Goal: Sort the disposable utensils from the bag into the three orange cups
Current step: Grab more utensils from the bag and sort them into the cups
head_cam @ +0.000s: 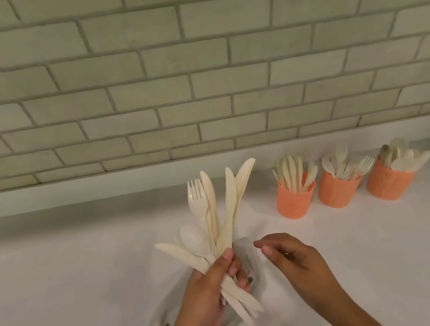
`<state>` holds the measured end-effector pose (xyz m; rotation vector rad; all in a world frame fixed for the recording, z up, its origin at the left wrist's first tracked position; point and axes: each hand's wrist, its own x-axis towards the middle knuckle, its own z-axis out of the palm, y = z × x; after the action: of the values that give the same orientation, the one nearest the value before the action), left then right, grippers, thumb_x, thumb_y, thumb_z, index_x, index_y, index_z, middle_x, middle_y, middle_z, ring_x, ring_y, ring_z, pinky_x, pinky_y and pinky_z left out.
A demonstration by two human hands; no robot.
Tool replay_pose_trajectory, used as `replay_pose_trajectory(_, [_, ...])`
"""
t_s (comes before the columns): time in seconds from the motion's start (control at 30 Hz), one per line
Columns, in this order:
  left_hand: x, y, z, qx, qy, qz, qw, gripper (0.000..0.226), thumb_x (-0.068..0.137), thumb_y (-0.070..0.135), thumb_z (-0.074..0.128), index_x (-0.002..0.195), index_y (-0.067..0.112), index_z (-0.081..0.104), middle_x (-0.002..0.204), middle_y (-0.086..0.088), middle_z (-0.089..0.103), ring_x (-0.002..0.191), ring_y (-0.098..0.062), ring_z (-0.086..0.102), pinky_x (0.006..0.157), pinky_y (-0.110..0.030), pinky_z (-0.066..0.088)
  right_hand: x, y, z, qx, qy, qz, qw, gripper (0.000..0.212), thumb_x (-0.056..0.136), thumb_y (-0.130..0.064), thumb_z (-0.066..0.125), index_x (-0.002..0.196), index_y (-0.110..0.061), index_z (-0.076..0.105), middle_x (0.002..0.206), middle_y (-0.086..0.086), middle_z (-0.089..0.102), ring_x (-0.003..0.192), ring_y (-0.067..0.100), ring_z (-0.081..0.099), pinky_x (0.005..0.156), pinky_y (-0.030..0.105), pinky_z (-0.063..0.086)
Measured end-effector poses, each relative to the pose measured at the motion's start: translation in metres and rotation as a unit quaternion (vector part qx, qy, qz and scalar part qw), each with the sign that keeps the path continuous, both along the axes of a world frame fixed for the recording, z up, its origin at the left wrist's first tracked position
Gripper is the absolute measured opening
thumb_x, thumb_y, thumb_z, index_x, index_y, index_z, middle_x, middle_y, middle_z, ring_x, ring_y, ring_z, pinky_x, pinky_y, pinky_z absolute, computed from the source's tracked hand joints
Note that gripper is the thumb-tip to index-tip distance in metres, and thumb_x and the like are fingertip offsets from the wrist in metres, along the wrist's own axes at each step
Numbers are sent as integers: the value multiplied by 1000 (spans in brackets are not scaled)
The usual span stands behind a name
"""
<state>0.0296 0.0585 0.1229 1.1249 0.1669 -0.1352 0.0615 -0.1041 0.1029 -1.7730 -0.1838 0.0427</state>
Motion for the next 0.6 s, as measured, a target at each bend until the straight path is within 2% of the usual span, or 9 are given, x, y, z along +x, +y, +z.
replay_pose_trajectory(0.07, [5, -18, -1, -19, 3, -37, 999, 22, 84, 24, 61, 74, 9, 49, 57, -2, 41, 47, -16, 41, 48, -27, 42, -5, -10, 14, 65, 34, -30, 997, 13, 85, -16, 63, 86, -19, 75, 75, -11, 70, 68, 3, 62, 70, 12, 48])
replay_pose_trajectory(0.13, [10, -36, -1, -33, 7, -68, 997, 20, 85, 23, 61, 82, 8, 49, 57, -2, 40, 45, -14, 38, 45, -25, 39, -7, -22, 24, 112, 56, -65, 990, 12, 84, -16, 63, 84, -17, 75, 64, -7, 66, 58, 7, 56, 65, 18, 51])
replay_pose_trajectory(0.23, [17, -66, -2, -44, 13, -115, 992, 24, 81, 26, 58, 94, 6, 52, 57, -2, 38, 44, -13, 33, 42, -23, 35, -6, -43, 31, 156, 73, -108, 979, 10, 79, -19, 67, 83, -15, 75, 62, -5, 62, 55, 10, 53, 62, 22, 51])
replay_pose_trajectory(0.3, [20, -87, -4, -32, 18, -139, 990, 23, 85, 28, 61, 94, 7, 54, 57, -2, 38, 43, -12, 31, 40, -22, 32, -5, -59, 32, 163, 77, -136, 974, 9, 77, -19, 70, 81, -13, 74, 63, -4, 64, 54, 10, 53, 62, 25, 50])
replay_pose_trajectory(0.4, [24, -117, -7, -16, 23, -160, 987, 27, 80, 29, 54, 95, 6, 54, 56, -2, 39, 41, -11, 30, 39, -21, 30, -1, -85, 30, 163, 80, -163, 970, 5, 76, -11, 72, 81, -9, 73, 64, 2, 67, 51, 12, 55, 62, 28, 50])
replay_pose_trajectory(0.43, [26, -128, -9, -10, 23, -166, 986, 28, 80, 29, 53, 96, 5, 54, 56, -3, 39, 41, -11, 30, 39, -21, 30, 1, -96, 30, 172, 85, -164, 968, 2, 76, -8, 72, 78, -8, 71, 63, 3, 66, 51, 13, 55, 61, 28, 49])
replay_pose_trajectory(0.53, [34, -163, -16, 11, 32, -170, 985, 29, 84, 30, 57, 96, 4, 56, 56, -4, 42, 41, -11, 31, 40, -21, 30, 8, -130, 26, 201, 111, -152, 961, 10, 77, -3, 71, 70, -9, 67, 56, 4, 63, 51, 16, 55, 57, 24, 49])
replay_pose_trajectory(0.6, [41, -188, -21, 22, 38, -151, 987, 29, 84, 29, 58, 96, 3, 57, 58, -6, 46, 40, -12, 31, 39, -21, 30, 14, -157, 24, 217, 129, -142, 957, 7, 76, -3, 71, 71, -7, 68, 57, 7, 64, 52, 16, 56, 57, 22, 50])
